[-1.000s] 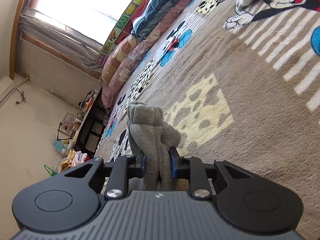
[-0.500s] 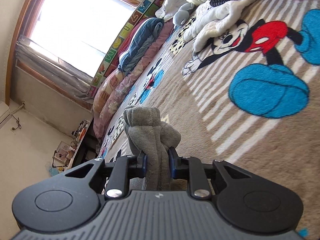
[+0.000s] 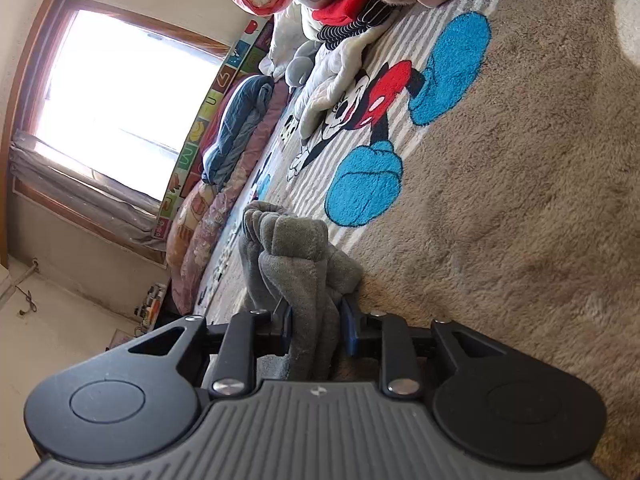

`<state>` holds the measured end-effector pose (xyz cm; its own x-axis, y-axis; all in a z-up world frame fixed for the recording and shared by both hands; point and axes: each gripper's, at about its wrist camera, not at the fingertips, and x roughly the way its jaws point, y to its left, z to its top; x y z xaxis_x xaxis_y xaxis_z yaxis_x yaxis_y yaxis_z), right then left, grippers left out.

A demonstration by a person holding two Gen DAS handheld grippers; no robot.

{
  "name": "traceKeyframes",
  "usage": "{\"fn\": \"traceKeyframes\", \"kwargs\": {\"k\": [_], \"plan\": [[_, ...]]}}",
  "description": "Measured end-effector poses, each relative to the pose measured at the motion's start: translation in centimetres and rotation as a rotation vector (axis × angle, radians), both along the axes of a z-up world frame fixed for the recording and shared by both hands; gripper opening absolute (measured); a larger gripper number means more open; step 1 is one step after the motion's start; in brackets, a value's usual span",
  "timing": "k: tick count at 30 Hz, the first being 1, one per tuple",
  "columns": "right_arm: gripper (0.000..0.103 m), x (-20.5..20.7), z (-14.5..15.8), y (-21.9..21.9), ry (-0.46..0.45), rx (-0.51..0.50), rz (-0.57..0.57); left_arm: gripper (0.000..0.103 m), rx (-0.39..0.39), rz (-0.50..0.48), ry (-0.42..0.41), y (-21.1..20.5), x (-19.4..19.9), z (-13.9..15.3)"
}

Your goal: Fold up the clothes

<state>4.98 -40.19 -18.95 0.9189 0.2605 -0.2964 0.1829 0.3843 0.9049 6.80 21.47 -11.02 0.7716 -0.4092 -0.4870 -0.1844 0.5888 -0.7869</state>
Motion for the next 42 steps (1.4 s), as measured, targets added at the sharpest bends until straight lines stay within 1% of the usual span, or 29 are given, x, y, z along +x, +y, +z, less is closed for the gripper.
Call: {"fn": "traceKeyframes", "kwargs": {"k": [1,4,6,9,13,14,16,17,18,19,21,26,30,32,37,42], "plan": [[0.039,-0.2,-0.4,-0.5,-0.013,0.035,-0.004,0.064,-0.007,-0.008,0.01,-0.2,0.2,-0.1],[0.051,0.4,-0.2,-0.9,-0.033,0.054,0.026,0.064,-0.014,-0.03,0.04,-0.9,1.0,-0.7],[0.061,1.3,0.5,-0.7,-0.022,0.006,0.06,0.064,-0.019,-0.044,0.052,-1.5,1.7,-1.0],[0.065,2.9,1.3,-0.3,0.007,-0.08,0.091,0.064,0.008,-0.073,0.044,-2.5,3.0,-1.0],[0.065,4.3,1.3,-0.2,0.01,-0.109,0.098,0.064,0.088,-0.109,0.027,-3.7,4.4,-0.7],[0.065,4.6,1.3,-0.2,0.01,-0.116,0.1,0.064,0.119,-0.117,0.019,-4.1,4.6,-0.5],[0.061,5.2,1.2,-0.2,0.011,-0.129,0.103,0.054,0.188,-0.126,0.0,-4.7,5.0,-0.1],[0.054,5.5,1.2,-0.2,0.011,-0.135,0.105,0.051,0.222,-0.129,-0.009,-4.9,5.2,0.1],[0.043,5.8,1.2,-0.2,0.012,-0.142,0.106,0.046,0.256,-0.131,-0.019,-5.2,5.4,0.3],[0.04,5.9,1.2,-0.1,0.002,-0.141,0.103,0.04,0.279,-0.126,-0.034,-5.2,5.6,0.6],[0.036,5.8,1.1,-0.1,-0.022,-0.137,0.095,0.032,0.317,-0.117,-0.068,-5.1,6.0,1.2],[0.033,5.7,2.5,0.1,-0.109,-0.133,0.082,0.029,0.387,-0.124,-0.186,-5.6,7.3,3.2],[0.032,6.5,4.1,0.0,-0.165,-0.109,0.056,0.028,0.392,-0.105,-0.271,-5.4,9.0,4.7],[0.032,7.0,4.8,-0.1,-0.189,-0.091,0.041,0.029,0.381,-0.093,-0.298,-4.8,10.3,5.2],[0.032,9.6,5.5,0.1,-0.204,-0.075,0.044,0.029,0.351,-0.074,-0.31,-3.6,13.7,5.1],[0.032,12.2,5.1,0.5,-0.205,-0.068,0.046,0.028,0.358,-0.085,-0.299,-3.2,16.1,4.3]]}}
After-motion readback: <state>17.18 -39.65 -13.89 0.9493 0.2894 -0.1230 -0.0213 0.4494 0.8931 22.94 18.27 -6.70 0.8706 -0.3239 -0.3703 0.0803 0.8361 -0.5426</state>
